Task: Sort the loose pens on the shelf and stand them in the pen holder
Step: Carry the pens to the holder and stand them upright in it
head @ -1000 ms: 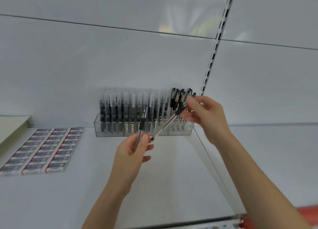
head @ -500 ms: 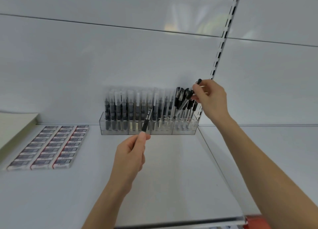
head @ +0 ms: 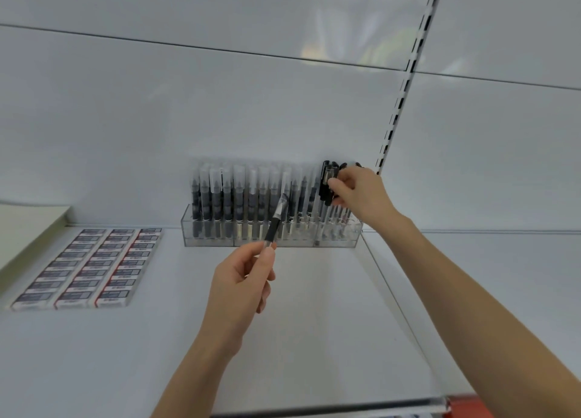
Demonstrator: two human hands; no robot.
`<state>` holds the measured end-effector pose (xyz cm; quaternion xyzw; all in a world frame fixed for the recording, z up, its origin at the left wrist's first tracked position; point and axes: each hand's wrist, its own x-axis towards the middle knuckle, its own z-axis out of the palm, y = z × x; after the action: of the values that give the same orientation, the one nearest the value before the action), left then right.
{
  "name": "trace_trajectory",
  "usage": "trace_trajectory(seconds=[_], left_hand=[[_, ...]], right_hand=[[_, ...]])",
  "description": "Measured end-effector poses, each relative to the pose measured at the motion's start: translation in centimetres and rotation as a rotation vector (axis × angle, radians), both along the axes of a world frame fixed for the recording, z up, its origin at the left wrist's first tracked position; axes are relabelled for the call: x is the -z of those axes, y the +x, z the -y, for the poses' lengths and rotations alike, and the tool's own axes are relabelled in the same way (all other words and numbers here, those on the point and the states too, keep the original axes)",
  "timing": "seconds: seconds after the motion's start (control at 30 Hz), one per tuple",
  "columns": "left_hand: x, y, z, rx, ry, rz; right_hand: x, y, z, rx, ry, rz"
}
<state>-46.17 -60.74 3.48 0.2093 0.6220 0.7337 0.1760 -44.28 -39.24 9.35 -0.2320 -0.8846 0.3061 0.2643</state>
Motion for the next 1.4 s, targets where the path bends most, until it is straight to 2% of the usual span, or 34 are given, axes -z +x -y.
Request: trace_trajectory(seconds=[0.1,0.17,0.27,0.47,0.53,0.6,0.67,0.73,0.8,0.87,1.17,1.4], left_hand=[[0.1,0.0,-0.1,0.000,-0.008,-0.030],[0.0,0.2,-0.2,0.010,-0.010,-0.042],[-0.2,0.6,-0.7,0.030,-0.012,-0.079],[0.1,1.5,-2.1,0.111,-0.078,-0.175],[0.6,1.5,-2.1,0.115,-0.160,-0.277],[1.1,1.3,-1.7,0.118,-0.346,-0.473],[1.8,1.2,-1.1,0.128,-0.660,-0.684],[2.6,0.9,-0.5,0.177,-0.927,-0.781],[3.2,0.8,-0.1,0.239,-1.102,-0.797],[3.5,0.8,0.1,0.279,-1.190,-0.812],[4.1,0.9,0.2,0.259,-1.228,-0.864],[4.1,0.9,0.2,0.255,-1.213,-0.858]], right_hand=[[0.3,0.6,0.2,0.042,-0.032,-0.045],[0.7,1.6,0.8,0.085,-0.087,-0.152],[1.5,3.7,3.2,0.028,-0.296,-0.310],[1.9,5.4,6.6,-0.193,-0.563,-0.260],[1.8,5.6,6.3,-0.189,-0.593,-0.279],[1.4,5.9,5.4,-0.142,-0.610,-0.347],[0.6,6.2,4.0,-0.044,-0.573,-0.441],[-0.3,6.2,2.5,0.062,-0.473,-0.505],[-0.8,6.0,1.5,0.129,-0.355,-0.531],[-1.1,5.4,0.9,0.156,-0.276,-0.541],[-0.5,2.5,-0.2,0.125,-0.095,-0.399],[0.7,1.2,-0.7,0.099,-0.041,-0.248]])
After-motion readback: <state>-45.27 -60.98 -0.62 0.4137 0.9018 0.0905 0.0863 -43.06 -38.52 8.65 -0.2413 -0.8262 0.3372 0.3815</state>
